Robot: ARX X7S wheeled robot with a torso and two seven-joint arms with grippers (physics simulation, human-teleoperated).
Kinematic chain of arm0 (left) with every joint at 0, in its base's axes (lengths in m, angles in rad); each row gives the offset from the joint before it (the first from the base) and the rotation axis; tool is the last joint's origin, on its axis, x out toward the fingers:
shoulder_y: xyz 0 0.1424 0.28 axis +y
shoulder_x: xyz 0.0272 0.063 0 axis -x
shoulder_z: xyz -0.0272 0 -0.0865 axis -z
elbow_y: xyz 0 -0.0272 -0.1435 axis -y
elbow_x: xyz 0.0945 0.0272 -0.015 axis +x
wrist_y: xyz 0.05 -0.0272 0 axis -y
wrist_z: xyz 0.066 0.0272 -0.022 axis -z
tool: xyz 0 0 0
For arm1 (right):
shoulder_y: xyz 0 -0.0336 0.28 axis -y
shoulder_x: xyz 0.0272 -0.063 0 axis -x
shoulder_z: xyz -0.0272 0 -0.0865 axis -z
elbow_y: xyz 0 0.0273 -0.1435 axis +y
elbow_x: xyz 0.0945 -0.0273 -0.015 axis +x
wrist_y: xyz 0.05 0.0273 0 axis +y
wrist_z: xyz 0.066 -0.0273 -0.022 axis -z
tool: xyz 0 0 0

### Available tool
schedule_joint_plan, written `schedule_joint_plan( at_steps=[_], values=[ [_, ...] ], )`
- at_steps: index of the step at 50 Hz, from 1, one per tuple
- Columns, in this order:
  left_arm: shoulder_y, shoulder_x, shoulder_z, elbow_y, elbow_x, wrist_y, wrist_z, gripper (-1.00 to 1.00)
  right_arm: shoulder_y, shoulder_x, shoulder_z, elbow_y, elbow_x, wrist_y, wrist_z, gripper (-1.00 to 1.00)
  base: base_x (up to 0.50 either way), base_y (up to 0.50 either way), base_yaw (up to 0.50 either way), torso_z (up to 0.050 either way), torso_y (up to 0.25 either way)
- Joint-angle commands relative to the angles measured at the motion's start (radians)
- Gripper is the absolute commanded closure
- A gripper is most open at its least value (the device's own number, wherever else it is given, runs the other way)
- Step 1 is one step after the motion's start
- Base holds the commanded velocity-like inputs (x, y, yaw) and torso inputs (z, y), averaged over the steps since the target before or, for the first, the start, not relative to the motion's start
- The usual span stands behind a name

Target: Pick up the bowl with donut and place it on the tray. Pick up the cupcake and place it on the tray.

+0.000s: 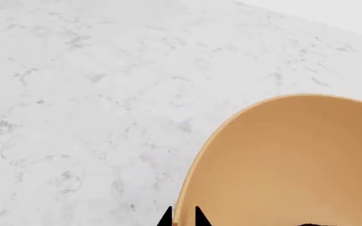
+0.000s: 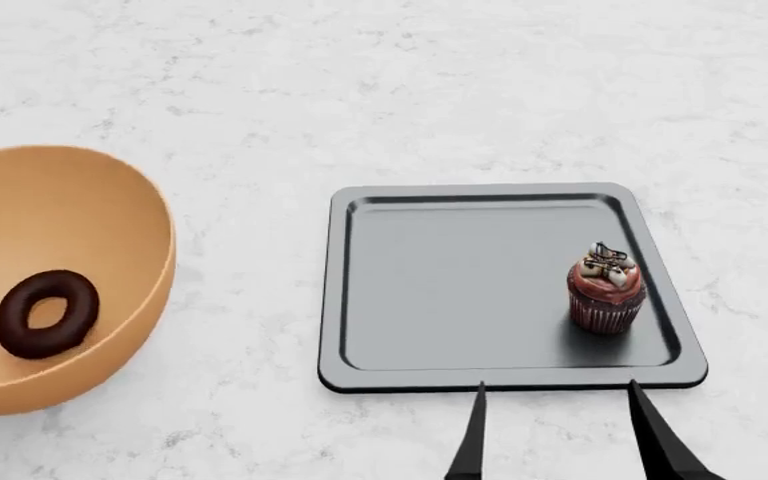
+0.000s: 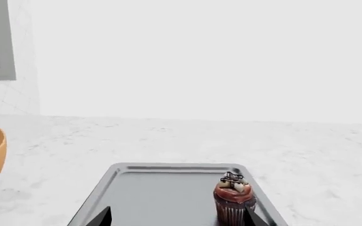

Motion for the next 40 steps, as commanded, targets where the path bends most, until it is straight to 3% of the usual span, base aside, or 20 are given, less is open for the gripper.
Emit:
schedule_joint_plan(
  at_steps=[1, 11, 30, 36, 40],
  values=[
    [-0.147, 0.063, 0.064, -0.054, -0.041, -0.044, -0.022, 1.00, 0.006, -0.013, 0.008, 0.007, -0.012, -0.008, -0.009, -1.00, 0.00, 0.00, 0.00, 0.000, 0.000],
    [-0.395, 0.156, 0.219, -0.292, 0.102, -0.008, 0.144, 1.00, -0.003, -0.025, 0.026, 0.053, -0.016, -0.061, -0.010, -1.00, 0.00, 0.00, 0.00, 0.000, 0.000],
    [-0.635, 0.307, 0.365, -0.695, 0.256, 0.112, 0.401, 1.00, -0.009, -0.044, 0.022, 0.109, -0.045, -0.125, -0.001, -1.00, 0.00, 0.00, 0.00, 0.000, 0.000],
    [-0.734, 0.391, 0.396, -0.955, 0.303, 0.198, 0.537, 1.00, -0.018, -0.038, 0.028, 0.096, -0.042, -0.122, 0.007, -1.00, 0.00, 0.00, 0.00, 0.000, 0.000],
    [-0.844, 0.476, 0.419, -1.254, 0.352, 0.313, 0.684, 1.00, -0.022, -0.038, 0.030, 0.098, -0.043, -0.130, 0.008, -1.00, 0.00, 0.00, 0.00, 0.000, 0.000]
  ],
)
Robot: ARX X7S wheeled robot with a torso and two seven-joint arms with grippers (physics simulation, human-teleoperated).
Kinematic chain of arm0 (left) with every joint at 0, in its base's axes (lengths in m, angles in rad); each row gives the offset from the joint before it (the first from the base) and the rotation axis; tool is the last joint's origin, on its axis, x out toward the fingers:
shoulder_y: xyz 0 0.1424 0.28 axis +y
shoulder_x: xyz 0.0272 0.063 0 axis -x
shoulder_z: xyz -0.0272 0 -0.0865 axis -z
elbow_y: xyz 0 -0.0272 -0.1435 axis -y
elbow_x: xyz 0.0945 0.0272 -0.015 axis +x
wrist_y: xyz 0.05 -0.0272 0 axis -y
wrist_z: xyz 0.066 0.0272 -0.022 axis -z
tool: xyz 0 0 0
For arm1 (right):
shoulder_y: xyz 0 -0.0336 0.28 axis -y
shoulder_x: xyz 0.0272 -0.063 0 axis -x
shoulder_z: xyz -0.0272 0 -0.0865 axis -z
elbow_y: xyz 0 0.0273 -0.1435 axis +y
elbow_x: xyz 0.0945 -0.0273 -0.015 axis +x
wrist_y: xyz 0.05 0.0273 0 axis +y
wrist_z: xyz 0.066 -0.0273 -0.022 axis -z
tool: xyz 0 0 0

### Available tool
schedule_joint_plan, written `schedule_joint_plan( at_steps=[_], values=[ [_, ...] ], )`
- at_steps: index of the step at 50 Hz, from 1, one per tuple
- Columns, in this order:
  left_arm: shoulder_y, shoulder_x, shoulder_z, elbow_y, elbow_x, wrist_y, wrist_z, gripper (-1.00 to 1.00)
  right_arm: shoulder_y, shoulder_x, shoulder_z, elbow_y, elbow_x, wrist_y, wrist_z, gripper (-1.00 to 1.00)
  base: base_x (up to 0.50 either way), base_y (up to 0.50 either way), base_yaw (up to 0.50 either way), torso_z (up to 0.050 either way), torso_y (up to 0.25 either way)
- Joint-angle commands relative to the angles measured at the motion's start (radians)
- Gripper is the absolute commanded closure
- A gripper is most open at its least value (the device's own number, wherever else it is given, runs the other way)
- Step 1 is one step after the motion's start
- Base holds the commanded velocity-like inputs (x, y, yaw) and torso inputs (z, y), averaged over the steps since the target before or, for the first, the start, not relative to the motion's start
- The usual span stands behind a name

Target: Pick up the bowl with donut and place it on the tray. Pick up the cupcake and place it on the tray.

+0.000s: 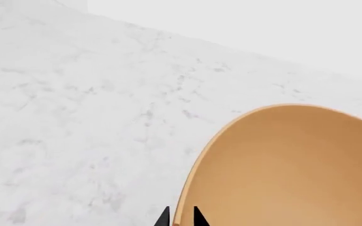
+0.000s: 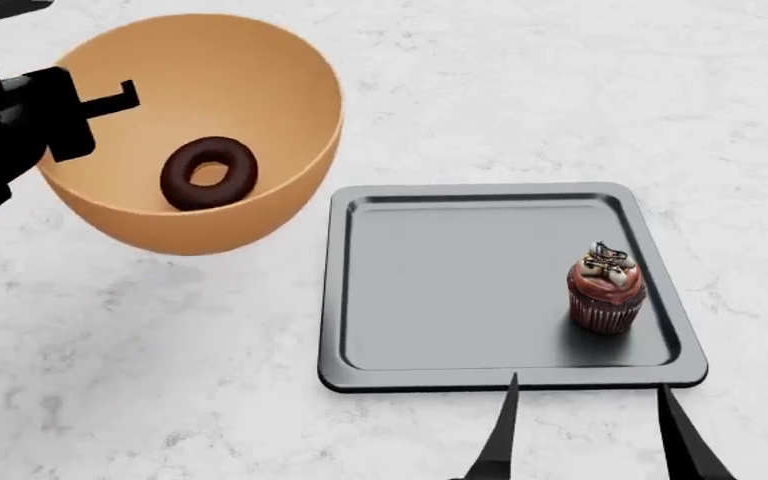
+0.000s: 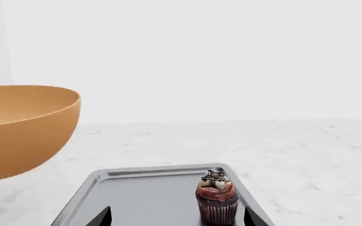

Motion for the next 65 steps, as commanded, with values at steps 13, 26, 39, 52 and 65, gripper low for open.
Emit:
schedule_joint_plan(
  at_steps=[13, 26, 39, 52, 65],
  values=[
    [-0.199, 0.253, -0.400, -0.564, 0.495, 0.121, 0.348, 1.00, -0.023, -0.002, 0.032, 0.005, -0.021, -0.036, 0.004, -1.00, 0.00, 0.00, 0.00, 0.000, 0.000],
    [-0.171, 0.278, 0.294, -0.564, -0.191, 0.155, 0.340, 1.00, -0.030, -0.009, 0.038, 0.034, -0.032, -0.071, 0.010, -1.00, 0.00, 0.00, 0.00, 0.000, 0.000],
    [-0.224, 0.278, 1.137, -0.562, -0.993, 0.301, 0.393, 1.00, -0.053, -0.027, 0.032, 0.044, -0.048, -0.100, 0.030, -1.00, 0.00, 0.00, 0.00, 0.000, 0.000],
    [-0.217, 0.278, 1.270, -0.535, -1.125, 0.339, 0.416, 1.00, -0.058, -0.033, 0.032, 0.080, -0.051, -0.133, 0.030, -1.00, 0.00, 0.00, 0.00, 0.000, 0.001],
    [-0.222, 0.278, 1.249, -0.504, -1.130, 0.345, 0.437, 1.00, -0.072, -0.030, 0.038, 0.091, -0.048, -0.146, 0.034, -1.00, 0.00, 0.00, 0.00, 0.000, 0.000]
  ],
)
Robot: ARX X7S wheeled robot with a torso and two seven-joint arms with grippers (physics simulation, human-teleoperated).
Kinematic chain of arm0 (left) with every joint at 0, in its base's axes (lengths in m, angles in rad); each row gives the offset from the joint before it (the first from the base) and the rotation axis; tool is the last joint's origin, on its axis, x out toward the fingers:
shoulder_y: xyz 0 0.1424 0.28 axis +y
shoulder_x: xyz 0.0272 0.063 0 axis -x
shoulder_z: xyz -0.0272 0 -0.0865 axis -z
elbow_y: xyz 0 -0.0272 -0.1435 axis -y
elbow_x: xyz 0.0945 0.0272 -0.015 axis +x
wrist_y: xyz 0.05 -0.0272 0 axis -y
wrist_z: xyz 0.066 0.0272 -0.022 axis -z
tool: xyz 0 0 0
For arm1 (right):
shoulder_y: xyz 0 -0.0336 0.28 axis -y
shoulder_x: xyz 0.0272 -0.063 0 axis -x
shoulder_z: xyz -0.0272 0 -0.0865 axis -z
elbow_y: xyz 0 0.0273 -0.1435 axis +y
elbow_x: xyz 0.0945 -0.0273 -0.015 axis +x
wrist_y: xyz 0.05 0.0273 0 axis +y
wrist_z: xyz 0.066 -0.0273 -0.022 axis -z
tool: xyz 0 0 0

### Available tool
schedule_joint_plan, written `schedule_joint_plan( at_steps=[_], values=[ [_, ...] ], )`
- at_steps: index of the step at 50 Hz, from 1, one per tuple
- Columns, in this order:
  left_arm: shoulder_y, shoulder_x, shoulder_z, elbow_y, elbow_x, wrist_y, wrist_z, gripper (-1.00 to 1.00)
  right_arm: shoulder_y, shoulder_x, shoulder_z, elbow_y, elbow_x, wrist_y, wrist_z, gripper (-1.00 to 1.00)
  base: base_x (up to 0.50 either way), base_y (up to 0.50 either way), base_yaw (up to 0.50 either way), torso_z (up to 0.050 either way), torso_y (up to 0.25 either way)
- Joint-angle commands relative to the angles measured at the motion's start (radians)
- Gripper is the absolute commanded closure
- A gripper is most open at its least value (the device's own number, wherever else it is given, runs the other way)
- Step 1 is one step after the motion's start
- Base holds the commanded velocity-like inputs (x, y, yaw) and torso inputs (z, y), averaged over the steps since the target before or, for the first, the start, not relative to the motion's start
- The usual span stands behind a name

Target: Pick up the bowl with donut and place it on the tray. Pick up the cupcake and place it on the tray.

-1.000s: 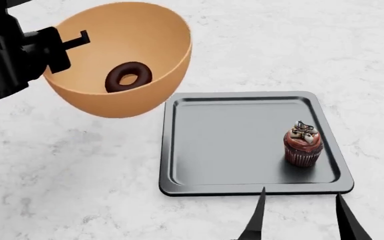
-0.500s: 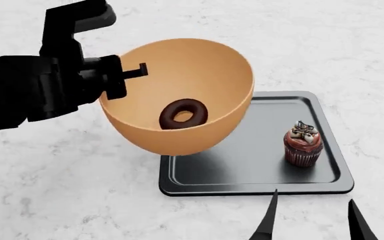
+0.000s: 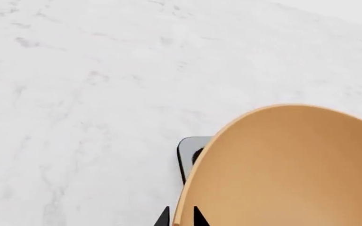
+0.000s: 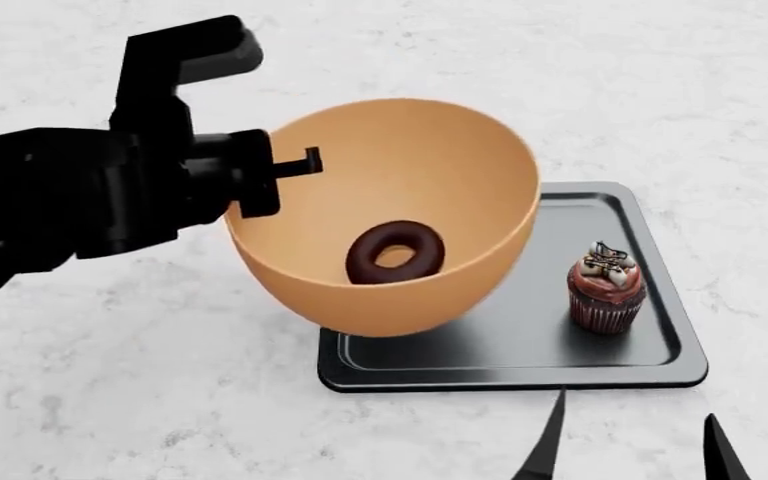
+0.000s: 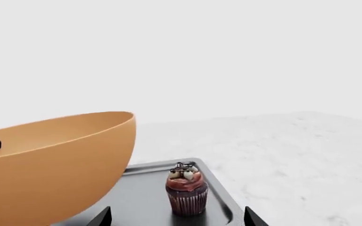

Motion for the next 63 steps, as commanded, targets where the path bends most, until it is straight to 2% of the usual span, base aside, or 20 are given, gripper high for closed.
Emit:
schedule_joint_plan(
  at_steps=[1, 6, 7, 23, 31, 34, 37, 39, 42, 43, 44, 48, 51, 52, 55, 56, 57, 58, 60, 63],
  values=[
    [-0.009, 0.018, -0.009, 0.020, -0.055, 0.008, 0.021, 1.00, -0.015, -0.010, 0.016, 0.018, -0.012, -0.022, -0.011, -1.00, 0.00, 0.00, 0.00, 0.000, 0.000],
    [-0.007, 0.018, -0.011, 0.024, -0.039, 0.034, 0.046, 1.00, -0.025, -0.009, 0.015, 0.012, -0.012, -0.024, -0.007, -1.00, 0.00, 0.00, 0.00, 0.000, 0.002],
    [-0.007, 0.018, -0.012, 0.025, -0.035, 0.037, 0.047, -1.00, -0.026, -0.009, 0.015, 0.007, -0.012, -0.022, -0.005, -1.00, 0.00, 0.00, 0.00, 0.000, 0.000],
    [-0.016, 0.018, -0.020, 0.025, 0.001, 0.066, 0.064, -1.00, -0.031, 0.000, 0.010, -0.012, -0.004, -0.009, 0.001, -1.00, 0.00, 0.00, 0.00, 0.000, 0.000],
    [-0.122, 0.018, -0.018, -0.030, -0.002, 0.127, 0.109, -1.00, -0.032, 0.005, 0.014, -0.006, 0.001, -0.015, -0.002, -1.00, 0.00, 0.00, 0.00, 0.000, 0.000],
    [-0.166, -0.014, 0.064, -0.041, -0.090, 0.182, 0.091, -1.00, -0.022, 0.005, 0.006, -0.005, 0.001, -0.009, -0.003, -1.00, 0.00, 0.00, 0.00, 0.000, 0.000],
    [-0.182, -0.076, 0.079, -0.016, -0.102, 0.232, 0.055, -1.00, -0.008, 0.004, -0.005, -0.002, 0.000, 0.000, -0.005, -1.00, 0.00, 0.00, 0.00, 0.000, 0.000],
    [-0.189, -0.294, 0.050, 0.284, -0.078, 0.384, -0.150, -1.00, 0.006, 0.005, -0.013, -0.002, 0.001, 0.015, -0.005, -1.00, 0.00, 0.00, 0.00, 0.000, 0.000],
    [-0.166, -0.489, 0.043, 0.733, -0.015, 0.528, -0.331, -1.00, 0.021, 0.010, -0.021, -0.008, 0.004, 0.036, -0.006, -1.00, 0.00, 0.00, 0.00, 0.000, 0.000],
    [-0.158, -0.531, 0.048, 0.809, 0.014, 0.567, -0.381, -1.00, 0.024, 0.011, -0.021, -0.008, 0.006, 0.040, -0.006, -1.00, 0.00, 0.00, 0.00, 0.000, 0.000],
    [-0.137, -0.611, 0.061, 0.955, 0.073, 0.634, -0.479, -1.00, 0.030, 0.014, -0.021, -0.005, 0.012, 0.045, -0.010, -1.00, 0.00, 0.00, 0.00, 0.000, 0.000],
    [-0.071, -0.725, 0.102, 1.207, 0.217, 0.751, -0.644, -1.00, 0.039, 0.016, -0.011, 0.007, 0.040, 0.044, -0.023, -1.00, 0.00, 0.00, 0.00, 0.000, 0.000],
    [0.026, -0.739, 0.171, 1.321, 0.394, 0.832, -0.772, -1.00, 0.044, 0.010, 0.004, 0.034, 0.071, 0.031, -0.038, -1.00, 0.00, 0.00, 0.00, 0.000, 0.000],
    [0.049, -0.735, 0.178, 1.332, 0.408, 0.845, -0.772, -1.00, 0.044, 0.011, 0.007, 0.038, 0.080, 0.028, -0.044, -1.00, 0.00, 0.00, 0.00, 0.000, 0.000],
    [0.171, -0.706, 0.222, 1.348, 0.544, 0.927, -0.857, -1.00, 0.044, 0.011, 0.015, 0.050, 0.104, 0.024, -0.056, -1.00, 0.00, 0.00, 0.00, 0.000, 0.000],
    [0.213, -0.683, 0.257, 1.331, 0.665, 0.943, -0.946, -1.00, 0.042, 0.008, 0.016, 0.066, 0.111, 0.016, -0.064, -1.00, 0.00, 0.00, 0.00, 0.000, 0.000],
    [0.240, -0.670, 0.270, 1.318, 0.704, 0.951, -0.977, -1.00, 0.042, 0.006, 0.017, 0.075, 0.120, 0.013, -0.070, -1.00, 0.00, 0.00, 0.00, 0.000, 0.000],
    [0.338, -0.606, 0.302, 1.231, 0.766, 0.977, -0.985, -1.00, 0.042, -0.003, 0.017, 0.109, 0.125, -0.002, -0.081, -1.00, 0.00, 0.00, 0.00, 0.000, 0.000],
    [0.429, -0.545, 0.313, 1.128, 0.768, 0.999, -0.951, -1.00, 0.045, -0.010, 0.013, 0.136, 0.135, -0.008, -0.093, -1.00, 0.00, 0.00, 0.00, 0.000, 0.000],
    [0.454, -0.538, 0.324, 1.113, 0.805, 1.004, -0.991, -1.00, 0.056, -0.020, 0.003, 0.169, 0.133, -0.018, -0.103, -1.00, 0.00, 0.00, 0.00, 0.000, 0.000]
  ],
)
